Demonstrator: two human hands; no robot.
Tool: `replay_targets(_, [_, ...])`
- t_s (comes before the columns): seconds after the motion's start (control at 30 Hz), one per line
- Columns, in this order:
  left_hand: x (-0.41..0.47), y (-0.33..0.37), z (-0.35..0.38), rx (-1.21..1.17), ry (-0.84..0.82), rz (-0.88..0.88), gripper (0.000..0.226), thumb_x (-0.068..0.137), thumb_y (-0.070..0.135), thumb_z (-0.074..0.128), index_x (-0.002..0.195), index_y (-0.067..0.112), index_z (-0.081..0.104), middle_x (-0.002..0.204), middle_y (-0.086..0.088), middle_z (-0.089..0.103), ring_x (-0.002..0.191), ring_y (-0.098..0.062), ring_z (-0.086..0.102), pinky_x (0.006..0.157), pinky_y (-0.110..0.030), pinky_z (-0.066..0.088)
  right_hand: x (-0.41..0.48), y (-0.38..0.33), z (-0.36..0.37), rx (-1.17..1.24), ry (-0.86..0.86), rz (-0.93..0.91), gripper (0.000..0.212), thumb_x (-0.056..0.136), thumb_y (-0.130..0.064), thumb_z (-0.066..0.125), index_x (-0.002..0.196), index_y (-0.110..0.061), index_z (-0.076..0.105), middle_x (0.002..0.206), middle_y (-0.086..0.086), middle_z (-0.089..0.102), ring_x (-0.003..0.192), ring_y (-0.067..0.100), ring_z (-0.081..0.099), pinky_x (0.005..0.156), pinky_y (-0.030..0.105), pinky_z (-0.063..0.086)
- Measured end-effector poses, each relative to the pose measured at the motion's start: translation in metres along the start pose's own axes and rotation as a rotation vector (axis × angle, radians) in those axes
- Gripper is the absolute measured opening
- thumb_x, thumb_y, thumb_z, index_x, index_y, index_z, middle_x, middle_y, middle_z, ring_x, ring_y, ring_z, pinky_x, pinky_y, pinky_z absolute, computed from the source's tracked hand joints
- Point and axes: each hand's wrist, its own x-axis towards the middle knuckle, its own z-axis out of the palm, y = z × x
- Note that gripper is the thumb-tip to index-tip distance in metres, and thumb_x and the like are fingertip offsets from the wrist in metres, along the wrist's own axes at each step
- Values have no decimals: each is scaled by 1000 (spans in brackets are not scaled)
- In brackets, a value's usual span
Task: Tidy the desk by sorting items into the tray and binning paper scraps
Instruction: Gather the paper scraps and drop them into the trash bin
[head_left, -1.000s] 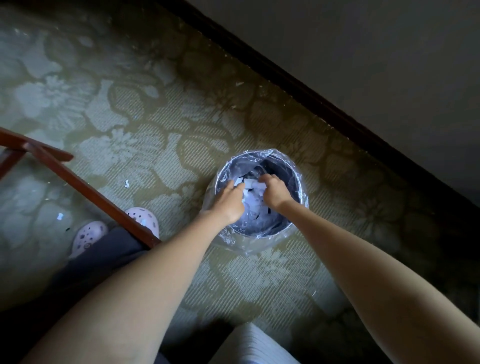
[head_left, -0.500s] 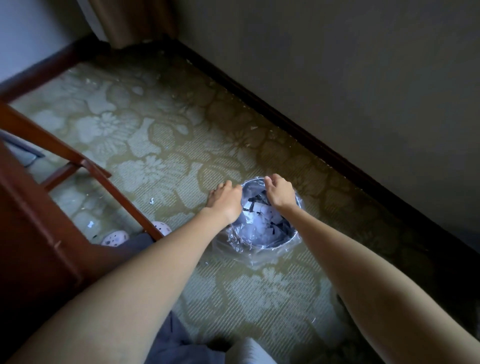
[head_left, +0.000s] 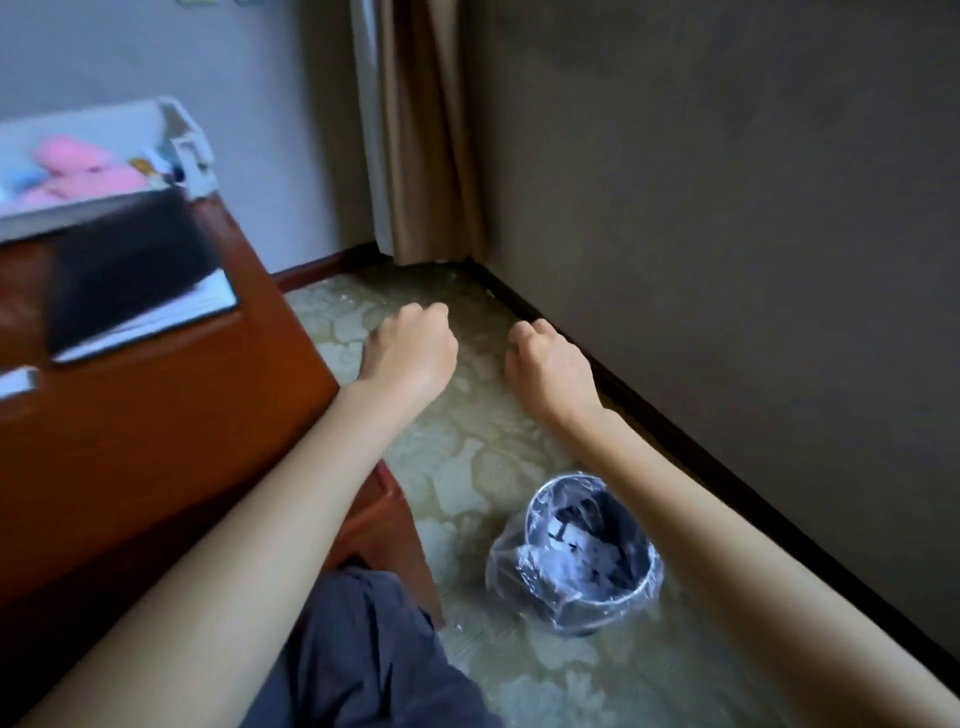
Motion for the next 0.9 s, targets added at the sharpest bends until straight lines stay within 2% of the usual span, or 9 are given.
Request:
replay_targets(0.1, [-23,-47,-43,-5,130,-95,30,96,19,34,114,9,56,120,-18,58,112,-39,53,89,-43,43,1,-69,-25,66,104,-155,23,93,-12,40,108,-2,54,104,16,56,88,40,57,68,38,42])
replay_targets(0.17, [-46,-80,-63,-10,187,-182,30,96,19,36,115,9,57,121,-19,58,113,-39,52,91,-43,44,-4,-116,-31,129,109,-259,22,93,-12,40,107,-2,54,105,16,56,89,41,57,69,41,44])
replay_targets(0.4, [-139,-194,-89,49,376,-455,32,96,9,35,121,5,54,119,-20,58,110,-39,55,88,-43,46,-35,-249,1,161,-52,-573,21,94,-14,40,109,-4,51,115,15,53,104,36,54,79,40,44])
replay_targets(0.5, [-168,-240,-96,56,429,-571,33,92,6,40,121,3,56,122,-21,57,113,-39,52,88,-44,44,-43,-293,18,229,-123,-660,31,95,-19,42,122,-5,48,124,13,49,116,32,48,90,38,42])
replay_targets(0.6, [-186,-278,-99,57,460,-632,33,91,4,42,120,1,57,122,-23,55,115,-39,47,91,-45,40,-44,-332,33,252,-118,-680,51,94,-37,46,135,-8,40,146,16,34,138,32,27,111,38,27])
replay_targets(0.7, [-191,-307,-99,52,429,-679,39,92,9,44,131,3,49,133,-21,47,129,-37,36,101,-47,35,-37,-361,47,196,-216,-608,74,87,-59,44,146,-21,20,158,12,3,146,35,-2,118,50,10])
replay_targets(0.77, [-190,-322,-98,25,360,-711,45,95,15,40,140,8,36,145,-19,35,140,-35,21,109,-47,27,-27,-375,54,148,-321,-574,83,83,-68,42,148,-30,8,158,9,-11,144,40,-10,116,55,5])
replay_targets(0.83, [-187,-336,-96,-18,284,-725,48,99,19,33,146,14,24,153,-17,23,144,-34,11,114,-46,19,-17,-386,61,97,-406,-566,81,83,-69,40,148,-35,6,158,8,-12,144,40,-7,116,54,3])
replay_targets(0.9, [-183,-347,-96,-61,232,-705,49,100,23,28,148,17,19,155,-15,17,146,-32,8,116,-43,16,-8,-394,65,43,-442,-599,70,87,-66,36,147,-36,14,159,6,-3,145,37,-1,118,50,3])
